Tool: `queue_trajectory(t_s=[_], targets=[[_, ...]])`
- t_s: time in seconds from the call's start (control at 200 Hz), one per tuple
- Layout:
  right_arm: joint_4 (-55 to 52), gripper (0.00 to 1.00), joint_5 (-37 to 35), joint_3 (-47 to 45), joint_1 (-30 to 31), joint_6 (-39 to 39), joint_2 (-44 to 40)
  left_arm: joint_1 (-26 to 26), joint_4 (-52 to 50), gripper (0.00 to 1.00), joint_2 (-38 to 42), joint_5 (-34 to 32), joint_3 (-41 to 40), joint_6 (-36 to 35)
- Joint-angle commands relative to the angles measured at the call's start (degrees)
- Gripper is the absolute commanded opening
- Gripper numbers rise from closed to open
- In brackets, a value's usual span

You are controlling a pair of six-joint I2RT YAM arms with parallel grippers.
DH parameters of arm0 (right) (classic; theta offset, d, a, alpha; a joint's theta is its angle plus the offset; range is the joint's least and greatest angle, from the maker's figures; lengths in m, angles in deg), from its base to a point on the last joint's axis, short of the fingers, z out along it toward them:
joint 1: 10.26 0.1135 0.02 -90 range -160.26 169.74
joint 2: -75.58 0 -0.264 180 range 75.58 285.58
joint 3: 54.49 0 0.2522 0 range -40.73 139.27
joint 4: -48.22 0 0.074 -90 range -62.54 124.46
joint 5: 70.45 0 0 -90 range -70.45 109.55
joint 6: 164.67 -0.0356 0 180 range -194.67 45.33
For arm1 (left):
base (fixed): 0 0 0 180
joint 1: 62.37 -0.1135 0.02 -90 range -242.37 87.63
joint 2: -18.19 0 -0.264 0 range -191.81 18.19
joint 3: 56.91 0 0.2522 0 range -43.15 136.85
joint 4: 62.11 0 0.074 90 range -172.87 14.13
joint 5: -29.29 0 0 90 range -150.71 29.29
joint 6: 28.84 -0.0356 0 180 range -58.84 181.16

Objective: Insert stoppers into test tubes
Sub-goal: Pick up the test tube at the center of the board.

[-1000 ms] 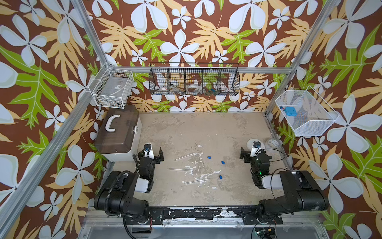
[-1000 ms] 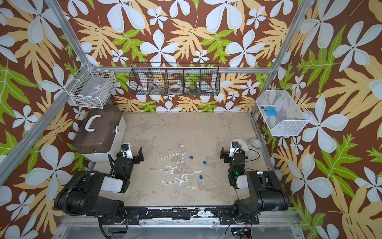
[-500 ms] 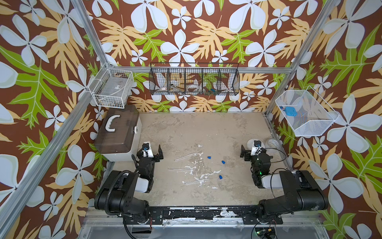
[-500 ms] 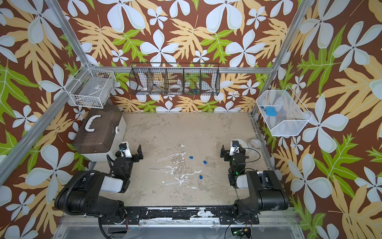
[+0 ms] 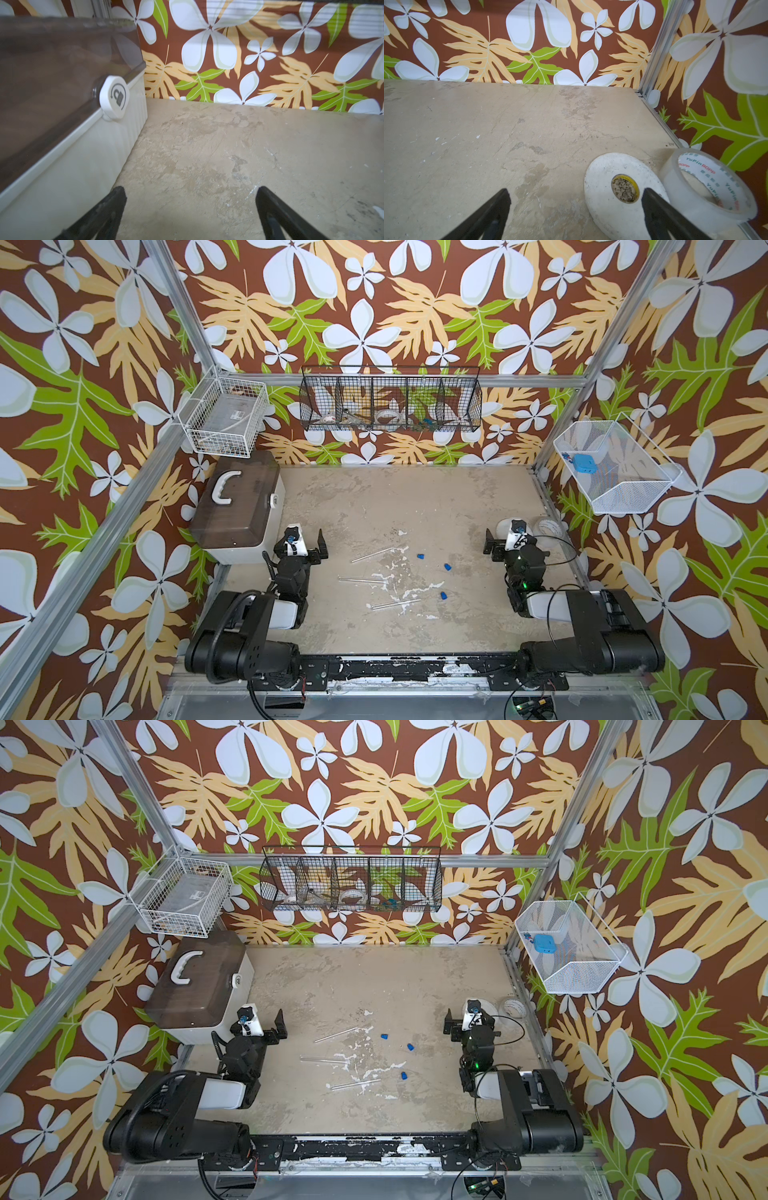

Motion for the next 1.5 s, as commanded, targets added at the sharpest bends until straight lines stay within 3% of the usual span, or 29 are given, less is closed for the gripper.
queue_trajectory(t_s=[0.0, 0.09, 0.215, 0.335, 0.44, 0.586, 0.926, 1.091, 1.226, 1.311, 1.497], targets=[[-14.6, 0.99, -5.7, 4.3, 0.7, -4.4, -6.2, -0.1, -11.6, 1.0, 7.3, 2.8, 3.4, -2.0], [-30.6, 1.0, -8.2, 11.0, 0.5, -14.2, -11.0, -0.1, -26.1, 1.0, 14.9, 6.4, 8.9, -5.7], [-57.8, 0.99, -13.4, 24.5, 0.0, -33.5, -10.9, -0.1, -46.1, 1.0, 23.2, 8.6, 17.0, -8.6], [-68.2, 1.0, -3.3, 34.0, -0.9, -35.1, -8.0, -0.1, -55.7, 1.0, 34.5, 11.6, 18.0, -8.3], [-75.4, 1.0, 4.5, 39.4, -0.4, -36.5, -5.5, -1.5, -64.7, 1.0, 39.9, 20.9, 19.6, -10.6], [-81.5, 1.0, 4.6, 41.5, 6.0, -40.6, -5.4, -3.4, -67.2, 1.0, 41.1, 31.2, 17.8, -13.1], [-87.7, 0.97, 2.1, 47.7, 20.4, -59.1, 0.0, -3.9, -68.7, 1.0, 39.9, 41.2, 15.3, -16.6], [-89.7, 0.96, 4.0, 52.5, 21.4, -57.2, 4.5, -1.5, -74.1, 1.0, 38.4, 39.5, 18.9, -21.8], [-88.5, 0.96, 6.1, 50.9, 21.4, -56.8, 3.1, 1.9, -85.0, 1.0, 28.5, 36.0, 27.5, -27.1], [-87.4, 0.96, 6.4, 49.1, 21.4, -55.9, 0.9, 3.1, -89.1, 0.95, 21.6, 35.3, 32.3, -27.0], [-87.4, 0.97, 7.0, 47.7, 21.4, -51.3, -2.8, 8.3, -86.8, 0.92, 12.3, 30.3, 35.2, -24.7]])
